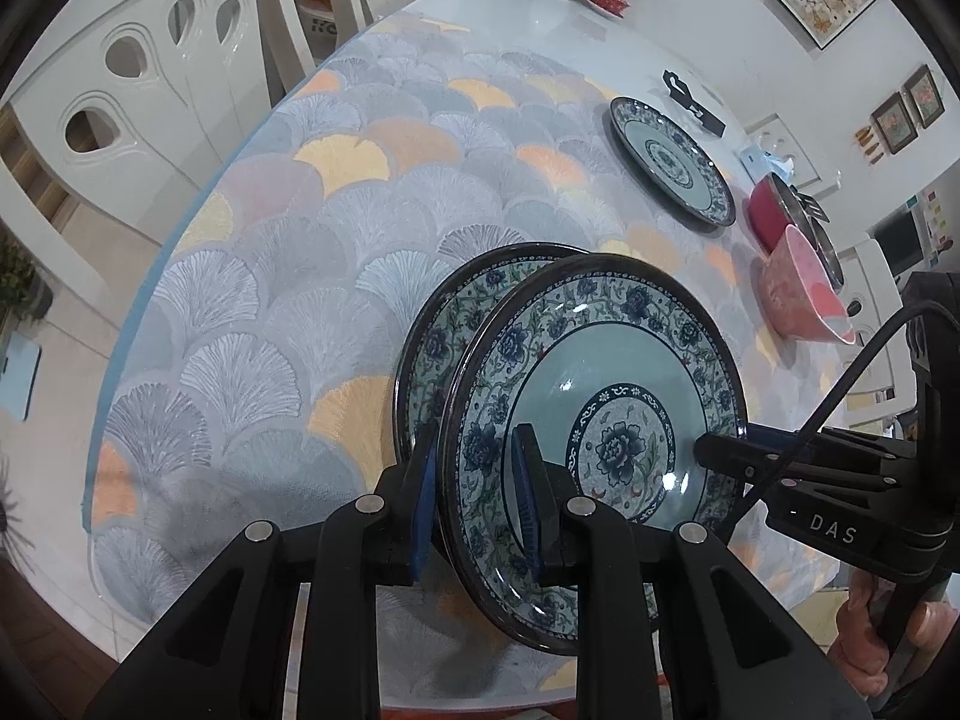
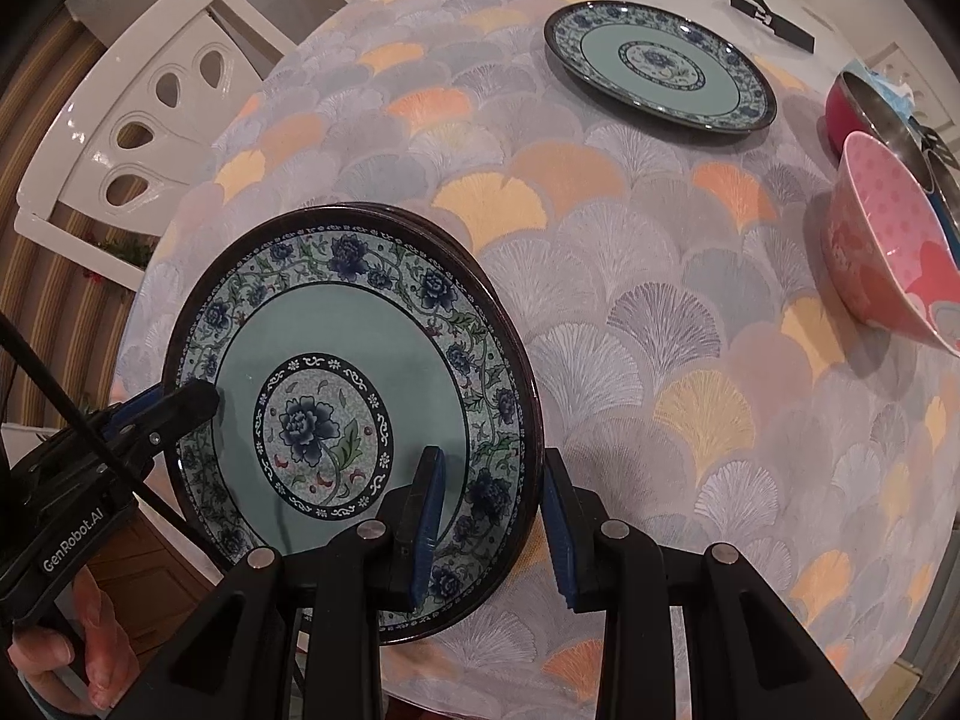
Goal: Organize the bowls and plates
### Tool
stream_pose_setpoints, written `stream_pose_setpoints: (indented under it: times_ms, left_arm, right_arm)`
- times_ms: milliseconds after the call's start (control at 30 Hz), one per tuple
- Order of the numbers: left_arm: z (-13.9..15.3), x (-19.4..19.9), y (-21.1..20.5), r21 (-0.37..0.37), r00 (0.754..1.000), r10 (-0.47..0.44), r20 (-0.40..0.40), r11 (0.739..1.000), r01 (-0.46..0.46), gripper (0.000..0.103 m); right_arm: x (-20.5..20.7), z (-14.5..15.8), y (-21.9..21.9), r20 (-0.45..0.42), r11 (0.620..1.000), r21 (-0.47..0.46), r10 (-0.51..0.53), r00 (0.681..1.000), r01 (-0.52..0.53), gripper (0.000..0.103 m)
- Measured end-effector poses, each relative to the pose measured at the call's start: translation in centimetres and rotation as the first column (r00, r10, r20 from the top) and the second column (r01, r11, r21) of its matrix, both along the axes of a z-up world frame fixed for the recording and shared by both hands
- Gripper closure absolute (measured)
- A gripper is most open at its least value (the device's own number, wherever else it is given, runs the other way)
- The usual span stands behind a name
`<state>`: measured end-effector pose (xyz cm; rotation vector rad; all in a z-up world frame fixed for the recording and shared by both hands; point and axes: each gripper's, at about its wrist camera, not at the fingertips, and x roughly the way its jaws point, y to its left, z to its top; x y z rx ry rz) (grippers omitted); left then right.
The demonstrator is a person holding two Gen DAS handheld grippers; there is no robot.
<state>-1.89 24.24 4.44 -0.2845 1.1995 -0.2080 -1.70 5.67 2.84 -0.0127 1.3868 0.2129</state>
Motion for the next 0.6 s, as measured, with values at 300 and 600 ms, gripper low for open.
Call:
stream_pose_setpoints:
  times_ms: [300, 600]
  left_arm:
    - [-0.1, 0.3, 0.4, 0.007, 1.000, 0.029, 0.000, 1.000, -0.029, 0.080]
    - [1.2, 0.5, 1.3, 0.033, 0.994, 0.092, 0.060, 0.995, -0.094, 0.073]
  right_arm:
    - [0.5, -0.2, -0.4, -0.010, 0.999, 0.044, -0.016, 1.000, 0.016, 0.072]
    - [0.3, 0.3, -0.6, 0.003, 0.997, 0.070, -0.015, 1.000, 0.015, 0.072]
